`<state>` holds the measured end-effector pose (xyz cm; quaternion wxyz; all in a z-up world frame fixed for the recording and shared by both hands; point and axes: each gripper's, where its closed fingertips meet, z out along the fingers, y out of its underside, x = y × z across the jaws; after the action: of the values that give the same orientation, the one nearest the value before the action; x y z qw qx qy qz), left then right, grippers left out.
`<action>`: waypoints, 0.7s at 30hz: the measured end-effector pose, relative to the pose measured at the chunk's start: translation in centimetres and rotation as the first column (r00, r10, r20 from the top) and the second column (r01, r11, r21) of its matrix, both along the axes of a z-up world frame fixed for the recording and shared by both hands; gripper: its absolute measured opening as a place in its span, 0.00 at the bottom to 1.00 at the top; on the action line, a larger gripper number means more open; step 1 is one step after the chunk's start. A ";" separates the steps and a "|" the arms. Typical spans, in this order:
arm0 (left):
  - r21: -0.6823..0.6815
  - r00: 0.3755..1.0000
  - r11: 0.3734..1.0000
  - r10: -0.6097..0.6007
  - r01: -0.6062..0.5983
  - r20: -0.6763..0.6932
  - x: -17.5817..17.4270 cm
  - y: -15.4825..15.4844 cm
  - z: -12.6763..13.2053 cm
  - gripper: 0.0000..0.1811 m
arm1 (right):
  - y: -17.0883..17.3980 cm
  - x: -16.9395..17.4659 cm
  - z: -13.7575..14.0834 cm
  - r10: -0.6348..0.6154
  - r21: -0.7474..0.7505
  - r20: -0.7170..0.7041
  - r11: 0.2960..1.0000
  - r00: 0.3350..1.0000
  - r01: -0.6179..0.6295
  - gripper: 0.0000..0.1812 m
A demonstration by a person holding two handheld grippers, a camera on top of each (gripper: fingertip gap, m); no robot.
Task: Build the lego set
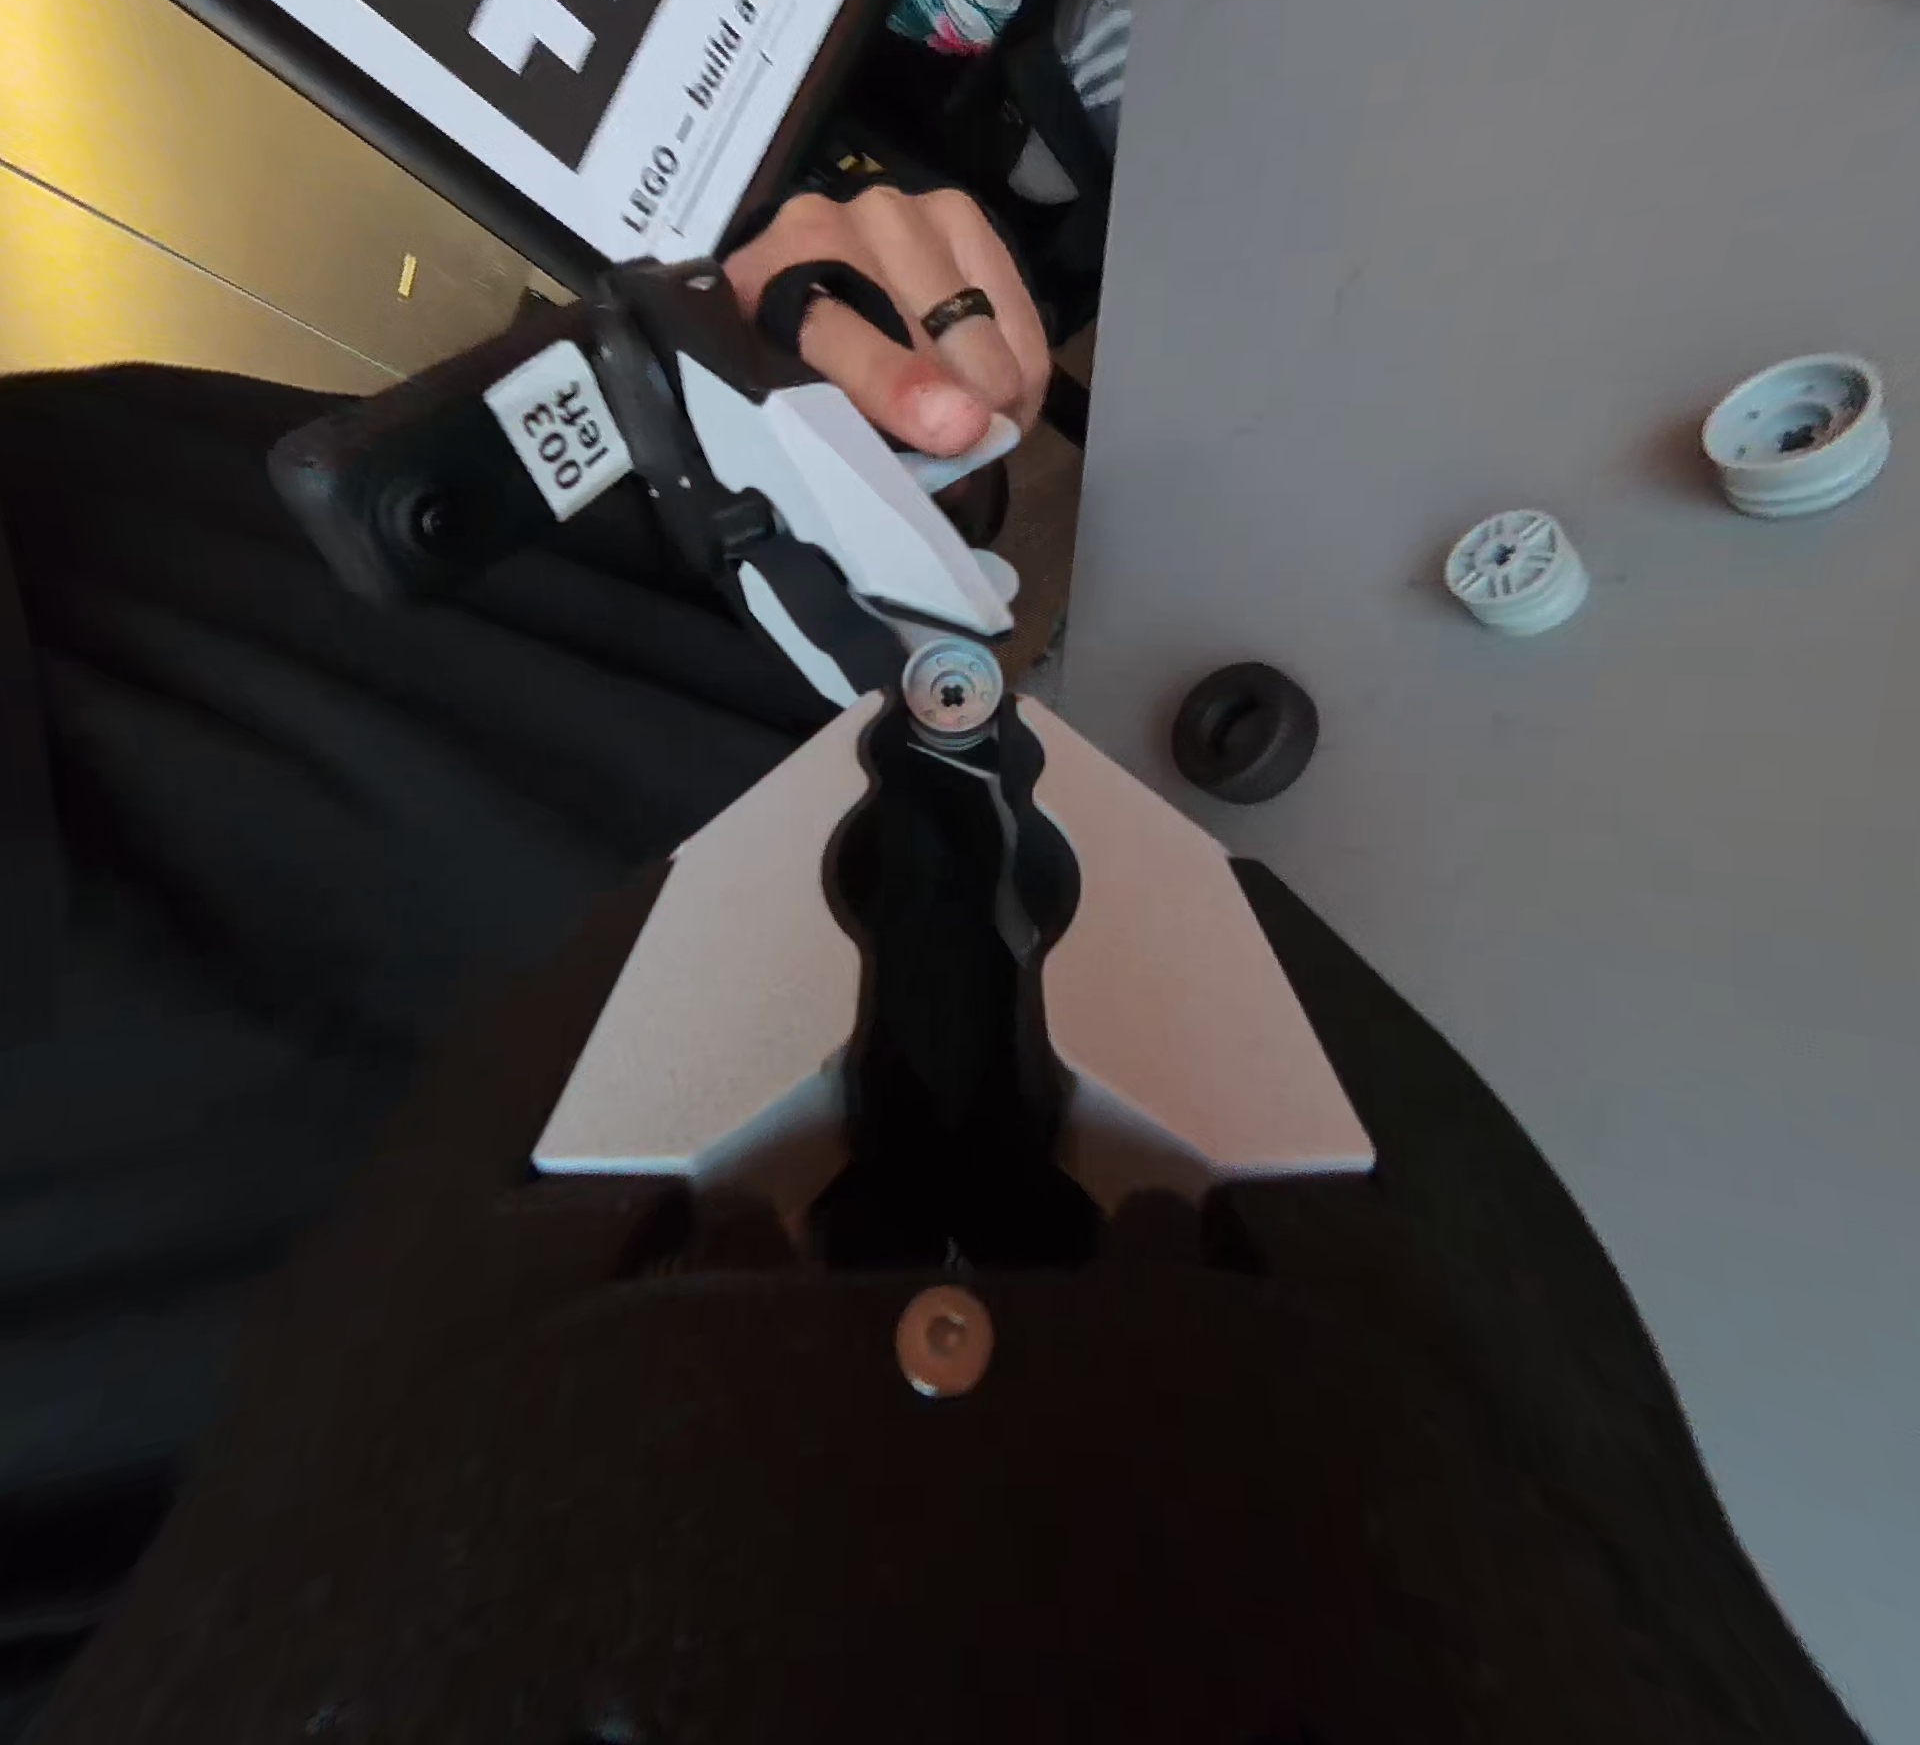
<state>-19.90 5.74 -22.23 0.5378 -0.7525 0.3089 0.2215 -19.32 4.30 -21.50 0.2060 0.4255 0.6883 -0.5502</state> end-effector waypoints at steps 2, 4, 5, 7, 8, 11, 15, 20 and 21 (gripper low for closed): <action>-0.002 1.000 1.000 -0.015 0.015 -0.010 0.5 0.0 -0.3 0.14 | -0.6 0.7 -0.1 0.043 -0.008 0.025 0.999 0.999 -0.043 0.09; 0.006 0.999 0.999 -0.036 0.036 -0.009 0.9 0.0 -0.2 0.12 | -0.9 1.0 -0.3 0.067 -0.016 0.040 0.998 0.997 -0.067 0.09; 0.012 1.000 1.000 -0.022 0.022 -0.004 0.7 0.1 -0.1 0.10 | -0.8 0.7 -0.3 0.048 -0.017 0.036 0.999 0.998 -0.048 0.09; -0.014 0.997 0.999 0.044 -0.043 0.056 -0.5 0.4 -0.4 0.09 | -0.1 -0.1 -0.3 -0.007 0.014 -0.011 1.000 1.000 0.007 0.10; -0.024 0.991 0.997 0.077 -0.075 0.107 -1.1 0.5 -0.4 0.09 | 0.4 -0.6 0.0 -0.031 0.029 -0.076 0.999 0.997 0.034 0.13; -0.110 0.902 0.991 0.119 -0.080 0.414 -1.7 0.6 -0.8 0.09 | 2.1 -1.8 1.0 -0.060 0.203 -0.434 0.966 0.899 0.162 0.22; -0.156 0.563 0.984 0.080 0.088 0.823 -0.2 0.2 0.6 0.09 | 2.3 -1.8 0.9 0.202 0.520 -0.780 0.737 0.593 0.432 0.19; -0.217 0.308 0.966 0.167 0.138 0.937 -0.4 -0.3 0.8 0.08 | 0.6 -1.1 0.4 0.515 0.643 -0.760 0.507 0.396 0.574 0.13; -0.211 0.248 0.966 0.170 0.148 0.954 -0.5 -0.3 1.1 0.08 | 0.2 -0.9 -0.1 0.529 0.663 -0.744 0.504 0.409 0.554 0.15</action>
<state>-20.41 5.45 -21.16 0.5093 -0.7941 -0.0658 -0.3251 -20.20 4.51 -21.58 -0.4519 0.0971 0.8471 -0.2621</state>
